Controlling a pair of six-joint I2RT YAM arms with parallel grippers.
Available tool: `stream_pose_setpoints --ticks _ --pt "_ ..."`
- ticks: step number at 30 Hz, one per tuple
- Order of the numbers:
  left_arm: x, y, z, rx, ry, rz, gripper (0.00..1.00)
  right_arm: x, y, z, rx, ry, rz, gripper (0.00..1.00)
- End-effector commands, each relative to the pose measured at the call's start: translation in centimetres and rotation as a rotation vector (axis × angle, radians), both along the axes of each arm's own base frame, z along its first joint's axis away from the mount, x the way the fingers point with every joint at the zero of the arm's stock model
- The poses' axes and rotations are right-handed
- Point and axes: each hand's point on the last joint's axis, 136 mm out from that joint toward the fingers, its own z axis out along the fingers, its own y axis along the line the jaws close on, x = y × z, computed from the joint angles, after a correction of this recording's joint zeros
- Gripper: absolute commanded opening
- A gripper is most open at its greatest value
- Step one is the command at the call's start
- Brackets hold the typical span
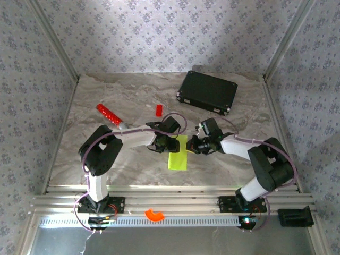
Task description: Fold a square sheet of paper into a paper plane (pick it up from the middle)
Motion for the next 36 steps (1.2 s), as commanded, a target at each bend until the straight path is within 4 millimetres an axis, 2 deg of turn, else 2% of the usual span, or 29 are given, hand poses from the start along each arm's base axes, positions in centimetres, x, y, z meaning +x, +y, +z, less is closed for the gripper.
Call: stream_pose_setpoints --ticks 1,9,14,20,23,26,29,33,36 --pt "-1.5 2.6 -5.7 0.146 0.067 -0.01 0.54 0.4 0.8 -0.2 -0.013 -0.004 0.016 0.0" --pt "-1.5 2.5 -5.9 0.146 0.07 -0.013 0.54 0.0 2.5 -1.0 0.003 0.024 0.059 0.0" --pt "-1.5 2.4 -6.0 0.147 0.071 -0.015 0.53 -0.2 2.5 -1.7 -0.003 0.039 0.065 0.0" --pt "-1.5 2.3 -5.8 0.139 0.073 -0.013 0.53 -2.8 -0.7 -5.4 -0.105 0.127 0.066 0.0" --pt "-1.4 1.5 -5.1 0.102 0.069 -0.015 0.54 -4.0 -2.5 -6.9 -0.121 0.172 0.055 0.0" --pt "-0.9 0.5 -3.1 0.039 0.045 -0.017 0.55 -4.2 -3.6 -7.3 -0.104 0.188 0.039 0.0" --pt "0.1 -0.2 0.2 -0.04 -0.011 0.002 0.57 -4.0 -4.1 -7.0 -0.108 0.18 0.08 0.0" --pt "1.5 -0.4 5.0 -0.18 -0.085 0.047 0.59 -3.5 -3.9 -6.4 -0.115 0.167 0.153 0.0" --pt "2.2 -0.3 7.3 -0.303 -0.1 0.079 0.54 -3.2 -3.6 -6.4 -0.112 0.164 0.195 0.0"
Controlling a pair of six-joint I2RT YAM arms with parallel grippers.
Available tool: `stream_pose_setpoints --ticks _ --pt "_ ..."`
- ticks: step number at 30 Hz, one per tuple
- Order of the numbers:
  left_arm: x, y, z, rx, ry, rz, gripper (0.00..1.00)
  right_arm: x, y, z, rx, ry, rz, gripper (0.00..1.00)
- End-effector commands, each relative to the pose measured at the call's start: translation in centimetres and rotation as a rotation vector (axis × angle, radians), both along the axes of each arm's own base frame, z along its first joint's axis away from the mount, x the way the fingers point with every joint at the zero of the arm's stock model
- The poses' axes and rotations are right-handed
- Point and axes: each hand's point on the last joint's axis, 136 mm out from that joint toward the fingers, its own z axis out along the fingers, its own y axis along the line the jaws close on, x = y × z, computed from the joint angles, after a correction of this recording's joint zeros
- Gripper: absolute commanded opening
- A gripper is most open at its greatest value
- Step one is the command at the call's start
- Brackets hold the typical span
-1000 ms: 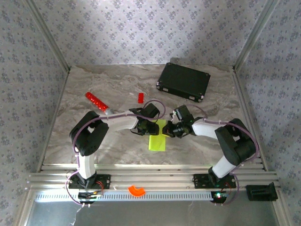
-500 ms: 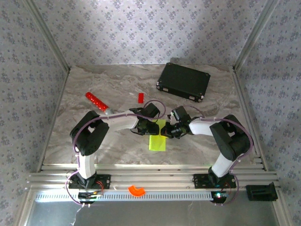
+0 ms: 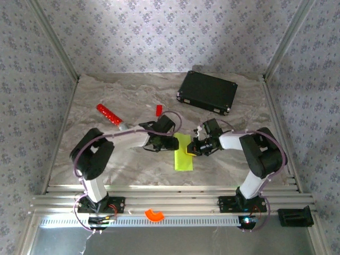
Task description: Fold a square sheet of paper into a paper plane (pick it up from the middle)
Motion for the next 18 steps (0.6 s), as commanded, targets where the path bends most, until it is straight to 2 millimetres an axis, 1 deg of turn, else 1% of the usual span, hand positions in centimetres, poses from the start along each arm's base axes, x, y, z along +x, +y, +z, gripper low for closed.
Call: stream_pose_setpoints --ticks 1,3,5,6,7,12,18 --pt "1.5 -1.2 4.5 -0.204 -0.055 0.03 0.5 -2.7 -2.7 -3.6 -0.165 0.109 0.047 0.0" --pt "1.4 -1.8 5.3 -0.287 -0.044 0.013 0.4 -2.6 -2.8 -3.8 -0.175 0.11 0.052 0.0" --pt "1.1 -2.7 5.6 -0.343 -0.021 -0.013 0.26 -2.6 -3.0 -3.9 -0.183 0.114 0.047 0.0" --pt "0.9 -3.2 5.5 -0.357 -0.002 -0.028 0.14 -2.5 -3.1 -3.9 -0.186 0.112 0.044 0.0" --pt "0.8 -3.6 5.3 -0.373 0.015 -0.037 0.0 -2.4 -3.2 -4.0 -0.188 0.113 0.037 0.0" --pt "0.5 -4.7 4.0 -0.422 0.077 -0.039 0.0 -2.3 -3.8 -4.3 -0.185 0.123 -0.004 0.0" --pt "-0.3 -6.2 2.5 -0.464 0.161 -0.064 0.0 -2.4 -4.0 -4.5 -0.182 0.128 -0.025 0.0"
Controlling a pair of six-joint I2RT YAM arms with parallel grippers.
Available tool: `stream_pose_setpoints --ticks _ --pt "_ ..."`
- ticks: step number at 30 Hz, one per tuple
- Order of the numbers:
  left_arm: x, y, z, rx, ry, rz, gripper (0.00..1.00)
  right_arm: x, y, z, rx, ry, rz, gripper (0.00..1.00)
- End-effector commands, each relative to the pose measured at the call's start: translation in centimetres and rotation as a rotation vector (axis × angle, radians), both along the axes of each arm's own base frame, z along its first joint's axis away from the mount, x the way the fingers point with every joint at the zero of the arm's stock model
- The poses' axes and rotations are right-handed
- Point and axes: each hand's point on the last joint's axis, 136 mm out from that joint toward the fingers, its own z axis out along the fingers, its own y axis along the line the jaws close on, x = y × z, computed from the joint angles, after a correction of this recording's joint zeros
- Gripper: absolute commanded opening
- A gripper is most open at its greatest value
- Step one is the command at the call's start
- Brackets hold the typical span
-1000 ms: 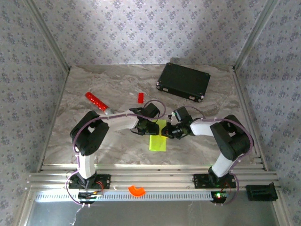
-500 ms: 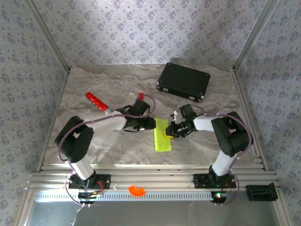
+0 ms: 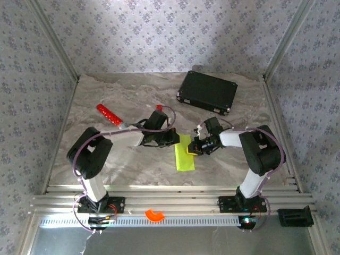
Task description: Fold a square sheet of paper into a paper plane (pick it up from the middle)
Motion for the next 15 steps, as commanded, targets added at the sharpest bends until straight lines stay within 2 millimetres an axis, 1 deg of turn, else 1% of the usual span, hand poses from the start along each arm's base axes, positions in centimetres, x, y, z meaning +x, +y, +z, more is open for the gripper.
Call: stream_pose_setpoints --ticks 1,4,9,11,15 --pt "-1.0 -1.8 -0.1 -0.063 0.045 -0.052 0.0 -2.5 -3.5 -4.4 -0.193 0.118 -0.058 0.0" --pt "-1.2 -1.9 -1.0 -0.052 0.064 -0.055 0.0 -2.5 -3.5 -4.4 -0.193 0.12 -0.062 0.0" --pt "-1.5 -1.3 -2.4 -0.012 0.079 -0.047 0.0 -2.4 -3.5 -4.5 -0.195 0.117 -0.065 0.0" --pt "-1.7 -1.0 -2.9 0.008 0.084 -0.048 0.0 -2.4 -3.5 -4.5 -0.194 0.117 -0.066 0.0" --pt "-2.1 0.5 -5.1 0.067 0.11 -0.034 0.0 -2.4 -3.5 -4.5 -0.194 0.119 -0.071 0.0"
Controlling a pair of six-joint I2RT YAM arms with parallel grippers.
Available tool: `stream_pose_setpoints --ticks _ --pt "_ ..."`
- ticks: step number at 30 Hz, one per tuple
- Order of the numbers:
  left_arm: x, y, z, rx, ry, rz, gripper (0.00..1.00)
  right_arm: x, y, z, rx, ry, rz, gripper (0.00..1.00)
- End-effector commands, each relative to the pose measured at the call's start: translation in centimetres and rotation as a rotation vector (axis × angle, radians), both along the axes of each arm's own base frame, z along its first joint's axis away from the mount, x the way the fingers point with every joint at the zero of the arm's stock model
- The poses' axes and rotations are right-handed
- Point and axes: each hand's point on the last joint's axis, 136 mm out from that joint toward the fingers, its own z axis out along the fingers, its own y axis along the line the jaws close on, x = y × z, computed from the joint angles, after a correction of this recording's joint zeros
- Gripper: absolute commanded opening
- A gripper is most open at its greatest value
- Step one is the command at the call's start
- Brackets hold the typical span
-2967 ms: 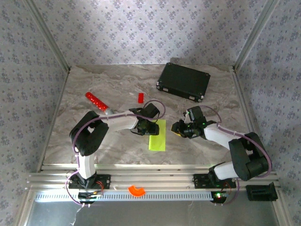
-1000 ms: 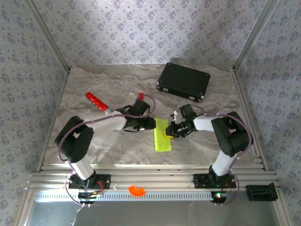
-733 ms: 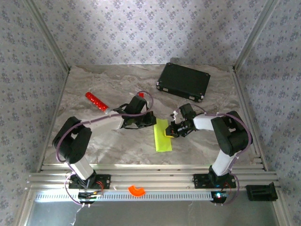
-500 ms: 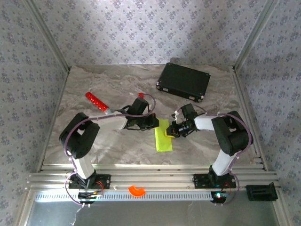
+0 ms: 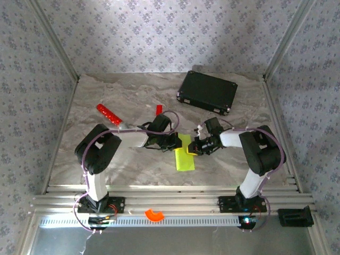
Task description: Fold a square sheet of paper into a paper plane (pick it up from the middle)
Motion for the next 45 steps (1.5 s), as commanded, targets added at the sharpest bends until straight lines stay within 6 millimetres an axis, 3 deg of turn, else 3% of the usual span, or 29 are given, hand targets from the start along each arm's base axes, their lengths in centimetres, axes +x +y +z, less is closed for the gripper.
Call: stream_pose_setpoints --ticks 1,6,10,18,20,25,34,37,42,45 --pt "-0.9 1.7 -2.9 0.066 0.04 0.002 0.0 -2.5 -3.6 -4.6 -0.205 0.123 -0.068 0.0" --pt "-1.5 3.9 -5.0 0.135 0.063 0.024 0.0 -3.0 -3.7 -5.0 -0.211 0.13 -0.068 0.0" --pt "-1.6 4.7 -5.4 0.192 0.054 0.019 0.0 -3.2 -3.7 -5.1 -0.211 0.131 -0.068 0.0" --pt "0.8 1.7 0.0 0.068 -0.043 -0.015 0.0 -3.1 -3.9 -5.1 -0.221 0.125 -0.071 0.0" --pt "1.2 1.3 0.4 0.055 -0.052 -0.022 0.0 -3.0 -3.9 -5.1 -0.223 0.121 -0.071 0.0" --pt "1.8 1.6 -1.4 0.072 -0.023 -0.015 0.0 -3.0 -4.0 -5.1 -0.224 0.121 -0.075 0.0" --pt "2.0 4.1 -4.6 0.157 0.015 0.018 0.0 -3.0 -4.0 -5.2 -0.223 0.12 -0.076 0.0" --pt "2.4 4.0 -3.7 0.172 0.0 0.008 0.0 -3.0 -4.0 -5.2 -0.224 0.119 -0.077 0.0" --pt "3.2 2.1 0.5 0.091 -0.073 -0.033 0.0 -3.0 -4.1 -5.1 -0.226 0.118 -0.078 0.0" --pt "3.4 1.4 1.2 0.057 -0.083 -0.053 0.0 -3.0 -4.1 -5.2 -0.227 0.12 -0.079 0.0"
